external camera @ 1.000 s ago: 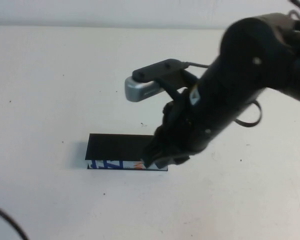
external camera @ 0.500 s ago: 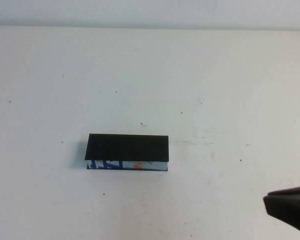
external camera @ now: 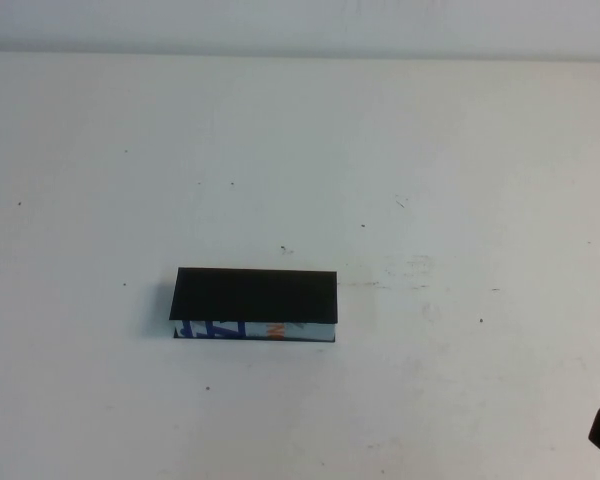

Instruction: Return glasses to glasses case

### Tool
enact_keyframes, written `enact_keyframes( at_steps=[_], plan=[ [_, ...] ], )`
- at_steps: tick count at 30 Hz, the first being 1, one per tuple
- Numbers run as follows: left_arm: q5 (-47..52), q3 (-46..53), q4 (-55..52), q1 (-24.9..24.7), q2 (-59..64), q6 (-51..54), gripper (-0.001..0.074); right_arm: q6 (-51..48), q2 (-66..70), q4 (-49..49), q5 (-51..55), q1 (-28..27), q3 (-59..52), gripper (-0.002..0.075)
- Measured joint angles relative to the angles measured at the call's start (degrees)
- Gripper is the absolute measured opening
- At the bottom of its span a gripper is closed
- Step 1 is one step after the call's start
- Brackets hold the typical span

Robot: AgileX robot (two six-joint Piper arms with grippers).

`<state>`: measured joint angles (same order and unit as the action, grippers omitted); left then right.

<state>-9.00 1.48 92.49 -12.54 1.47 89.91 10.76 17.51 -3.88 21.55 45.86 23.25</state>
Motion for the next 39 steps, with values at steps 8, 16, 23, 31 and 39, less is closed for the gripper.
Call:
enact_keyframes(
  at_steps=[8,16,23,31,39],
  plan=[
    [-0.11,0.00,0.00,0.00,0.00,0.00,-0.0003,0.00,0.00,0.28,-0.73,0.00,-3.04,-0.0011],
    [-0.22,0.00,0.00,0.00,0.00,0.00,-0.0003,0.63,-0.21,11.91,-0.96,0.00,-3.31,-0.0011],
    [-0.32,0.00,0.00,0.00,0.00,0.00,-0.0003,3.96,-2.40,19.62,-10.70,-20.72,-10.54,-0.0011],
    [-0.42,0.00,0.00,0.00,0.00,0.00,-0.0003,5.38,-12.90,18.05,-23.33,-43.57,-23.41,-0.0011],
    [-0.42,0.00,0.00,0.00,0.00,0.00,-0.0003,6.08,-17.93,14.90,-19.23,-45.70,-24.78,-0.0011]
  ],
)
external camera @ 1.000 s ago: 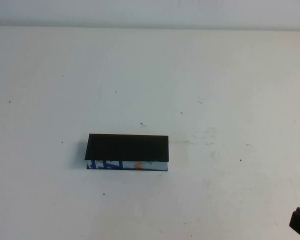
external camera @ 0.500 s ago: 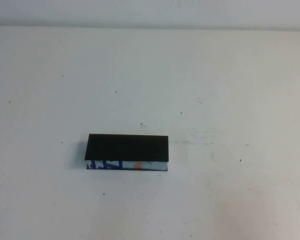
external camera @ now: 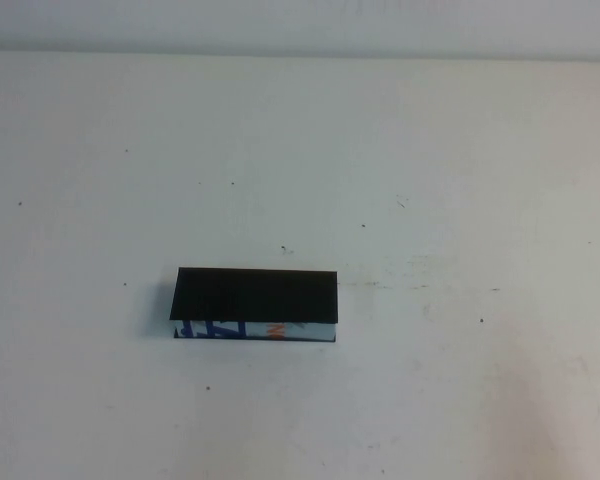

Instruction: Return glasses to glasses case

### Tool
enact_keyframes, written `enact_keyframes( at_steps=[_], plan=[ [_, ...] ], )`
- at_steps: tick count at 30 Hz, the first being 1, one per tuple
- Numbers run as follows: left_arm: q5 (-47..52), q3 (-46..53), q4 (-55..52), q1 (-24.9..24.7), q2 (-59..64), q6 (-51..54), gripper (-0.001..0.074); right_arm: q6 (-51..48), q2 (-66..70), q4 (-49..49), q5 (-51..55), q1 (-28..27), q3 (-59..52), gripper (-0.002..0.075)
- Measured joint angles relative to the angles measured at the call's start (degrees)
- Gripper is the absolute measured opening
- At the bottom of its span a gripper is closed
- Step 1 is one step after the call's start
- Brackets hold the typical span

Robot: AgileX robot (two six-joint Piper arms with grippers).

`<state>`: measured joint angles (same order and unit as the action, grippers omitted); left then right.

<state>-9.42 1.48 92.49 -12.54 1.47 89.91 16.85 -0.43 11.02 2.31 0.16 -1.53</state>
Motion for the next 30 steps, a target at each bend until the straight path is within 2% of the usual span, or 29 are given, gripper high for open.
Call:
enact_keyframes(
  at_steps=[12,14,17,19,23,30],
  plan=[
    [-0.12,0.00,0.00,0.00,0.00,0.00,-0.0003,-0.62,0.00,-0.37,1.69,0.00,0.00,-0.0011],
    [-0.21,0.00,0.00,0.00,0.00,0.00,-0.0003,-5.02,0.00,-4.15,2.95,0.00,0.00,-0.0011],
    [-0.21,0.00,0.00,0.00,0.00,0.00,-0.0003,-17.81,0.00,-15.63,7.46,0.00,0.00,-0.0011],
    [-0.21,0.00,0.00,0.00,0.00,0.00,-0.0003,-23.73,0.00,-19.41,11.36,0.00,0.00,-0.0011],
    [-0.21,0.00,0.00,0.00,0.00,0.00,-0.0003,-27.26,0.00,-21.67,16.80,0.00,0.00,-0.0011],
    [-0.21,0.00,0.00,0.00,0.00,0.00,-0.0003,-27.92,0.00,-22.14,17.83,0.00,0.00,-0.0011]
  ],
)
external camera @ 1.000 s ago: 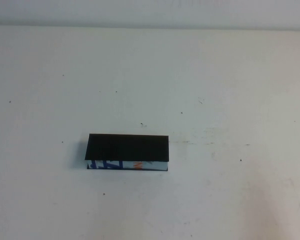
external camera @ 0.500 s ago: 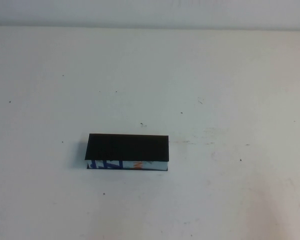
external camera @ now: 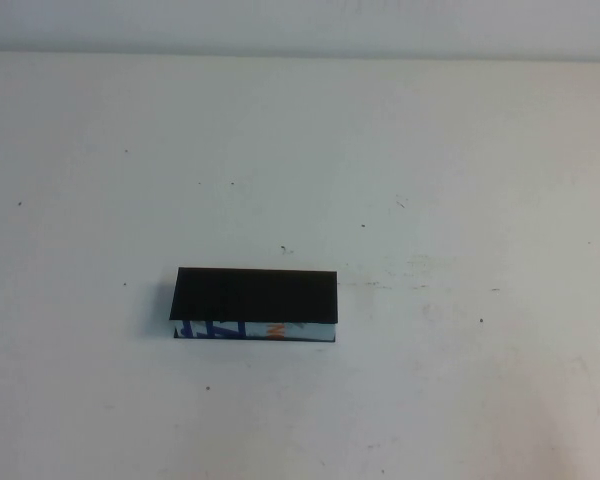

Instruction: Return glasses to glasses case

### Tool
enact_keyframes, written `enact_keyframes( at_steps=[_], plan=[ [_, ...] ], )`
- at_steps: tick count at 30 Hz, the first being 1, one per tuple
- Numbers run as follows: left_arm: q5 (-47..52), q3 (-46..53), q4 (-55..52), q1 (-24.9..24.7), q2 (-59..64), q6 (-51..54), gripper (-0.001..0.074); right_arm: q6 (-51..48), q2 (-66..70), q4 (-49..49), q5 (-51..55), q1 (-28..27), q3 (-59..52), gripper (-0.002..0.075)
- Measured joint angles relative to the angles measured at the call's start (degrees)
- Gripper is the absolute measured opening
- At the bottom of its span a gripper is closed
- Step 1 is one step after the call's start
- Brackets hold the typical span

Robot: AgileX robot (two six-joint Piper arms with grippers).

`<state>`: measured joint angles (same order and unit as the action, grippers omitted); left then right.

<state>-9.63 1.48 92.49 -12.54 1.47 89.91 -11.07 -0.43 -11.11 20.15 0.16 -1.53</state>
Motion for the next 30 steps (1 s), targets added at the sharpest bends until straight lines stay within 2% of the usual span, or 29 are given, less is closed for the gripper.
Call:
enact_keyframes(
  at_steps=[18,20,23,27,30],
  plan=[
    [-0.12,0.00,0.00,0.00,0.00,0.00,-0.0003,-0.05,0.00,-0.08,0.00,0.00,0.00,-0.0011],
    [-0.21,0.00,-2.79,0.00,0.00,-1.35,-0.0003,-0.05,0.00,-0.08,0.00,0.00,0.00,-0.0011],
    [0.00,0.00,-19.40,0.00,0.00,-16.85,-0.0003,-0.05,0.00,-0.12,0.00,0.00,0.00,-0.0011],
    [3.77,0.00,-62.16,2.83,0.00,-53.79,-0.0003,-0.05,0.00,-0.22,0.00,0.00,0.00,-0.0011],
    [13.88,0.00,-89.21,5.90,-1.29,-81.40,-0.0003,-0.05,0.00,-0.22,0.00,0.00,0.00,-0.0011]
  ],
)
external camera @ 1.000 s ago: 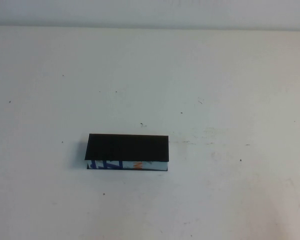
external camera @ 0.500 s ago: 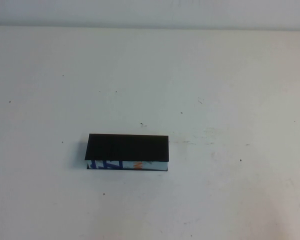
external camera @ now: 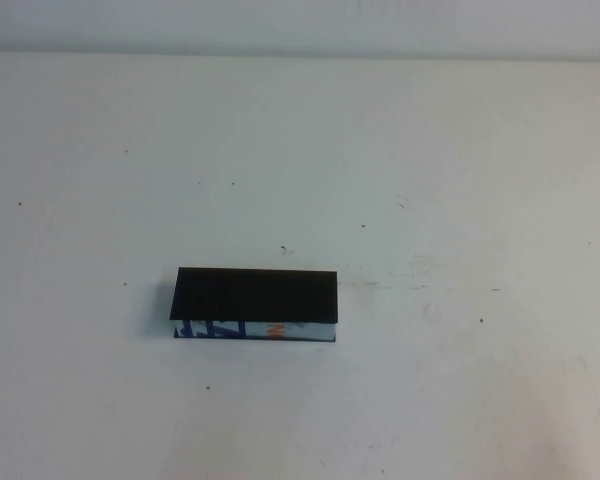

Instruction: Return glasses to glasses case

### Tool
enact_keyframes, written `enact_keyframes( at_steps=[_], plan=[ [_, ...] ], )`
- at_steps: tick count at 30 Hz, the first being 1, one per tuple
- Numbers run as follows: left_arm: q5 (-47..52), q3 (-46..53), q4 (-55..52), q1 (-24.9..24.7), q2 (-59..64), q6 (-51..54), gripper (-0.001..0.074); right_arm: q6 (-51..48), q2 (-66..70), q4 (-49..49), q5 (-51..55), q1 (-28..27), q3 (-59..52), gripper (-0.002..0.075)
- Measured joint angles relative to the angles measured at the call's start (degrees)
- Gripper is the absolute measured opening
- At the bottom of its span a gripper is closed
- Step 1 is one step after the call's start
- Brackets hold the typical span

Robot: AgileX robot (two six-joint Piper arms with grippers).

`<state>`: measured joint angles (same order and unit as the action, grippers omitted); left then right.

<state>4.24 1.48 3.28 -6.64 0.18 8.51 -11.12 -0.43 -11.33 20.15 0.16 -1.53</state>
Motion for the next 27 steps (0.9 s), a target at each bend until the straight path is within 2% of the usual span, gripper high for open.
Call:
enact_keyframes(
  at_steps=[3,6,27],
  plan=[
    [13.07,0.02,-11.50,1.75,-0.62,-13.58,-0.0003,0.00,0.00,0.00,0.04,0.00,0.00,-0.0011],
    [17.05,0.12,-15.19,2.07,-0.62,-17.08,-0.0003,0.00,-0.09,-0.13,0.04,0.00,0.00,-0.0011],
    [18.27,0.12,-15.16,2.07,-0.75,-18.18,-0.0003,0.00,-0.09,-0.13,0.04,0.00,0.00,-0.0011]
  ],
)
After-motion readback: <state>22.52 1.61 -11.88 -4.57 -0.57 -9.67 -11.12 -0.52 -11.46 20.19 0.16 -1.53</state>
